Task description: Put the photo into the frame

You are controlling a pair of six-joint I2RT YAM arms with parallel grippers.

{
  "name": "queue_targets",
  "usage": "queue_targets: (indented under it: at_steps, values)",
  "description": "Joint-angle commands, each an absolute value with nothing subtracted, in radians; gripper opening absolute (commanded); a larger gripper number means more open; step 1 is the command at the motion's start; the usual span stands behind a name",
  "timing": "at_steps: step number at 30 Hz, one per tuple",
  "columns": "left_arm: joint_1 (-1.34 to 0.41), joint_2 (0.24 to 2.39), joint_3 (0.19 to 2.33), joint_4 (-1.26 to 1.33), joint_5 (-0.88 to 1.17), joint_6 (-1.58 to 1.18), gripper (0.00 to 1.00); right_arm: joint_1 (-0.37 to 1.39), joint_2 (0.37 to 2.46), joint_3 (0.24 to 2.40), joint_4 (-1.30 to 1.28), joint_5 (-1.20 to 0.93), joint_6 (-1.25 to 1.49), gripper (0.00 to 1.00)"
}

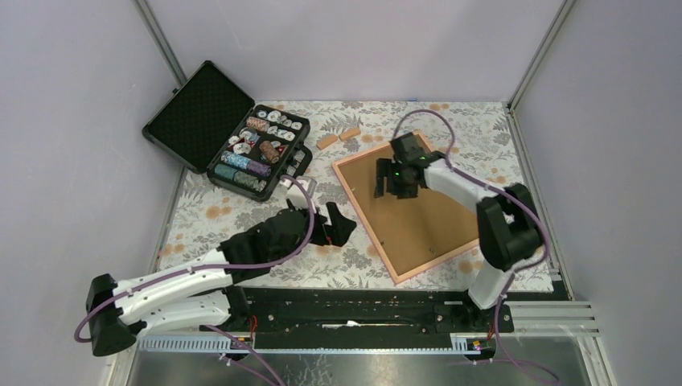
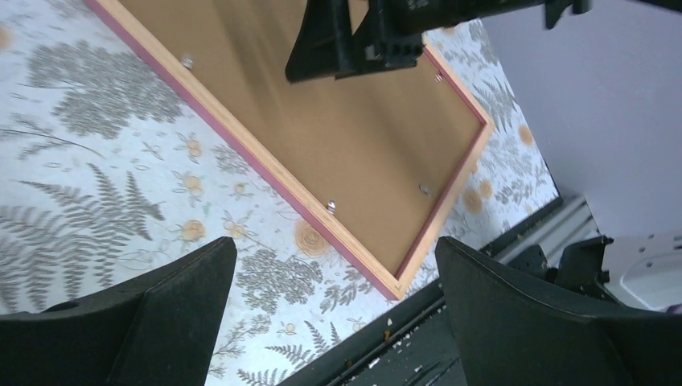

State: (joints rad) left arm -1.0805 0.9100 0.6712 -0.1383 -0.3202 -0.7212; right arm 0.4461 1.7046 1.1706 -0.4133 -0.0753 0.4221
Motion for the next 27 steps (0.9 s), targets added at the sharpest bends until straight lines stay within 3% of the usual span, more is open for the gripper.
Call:
queue_targets:
  at_steps: [1, 9, 14, 21, 27]
  values:
    - [-1.082, 0.829, 0.731, -0.269, -0.466, -0.698, 0.99, 0.539, 1.831, 1.356, -0.427, -0.115, 0.371, 0.76]
    - [-1.082, 0.758, 0.723, -0.304, -0.520, -0.724, 0.99, 0.608, 2.046, 1.581, -0.540, -0.051, 0.301, 0.62]
    - [-1.081, 0.752, 0.749, -0.333, -0.597, -0.728, 0.99, 0.652, 2.077, 1.591, -0.549, -0.025, 0.296, 0.60]
    - [-1.081, 0.708, 0.754, -0.342, -0.641, -0.753, 0.99, 0.700, 2.111, 1.553, -0.524, 0.027, 0.259, 0.47]
    - [-1.082, 0.692, 0.794, -0.402, -0.636, -0.780, 0.99, 0.751, 2.086, 1.469, -0.472, 0.113, 0.192, 0.14]
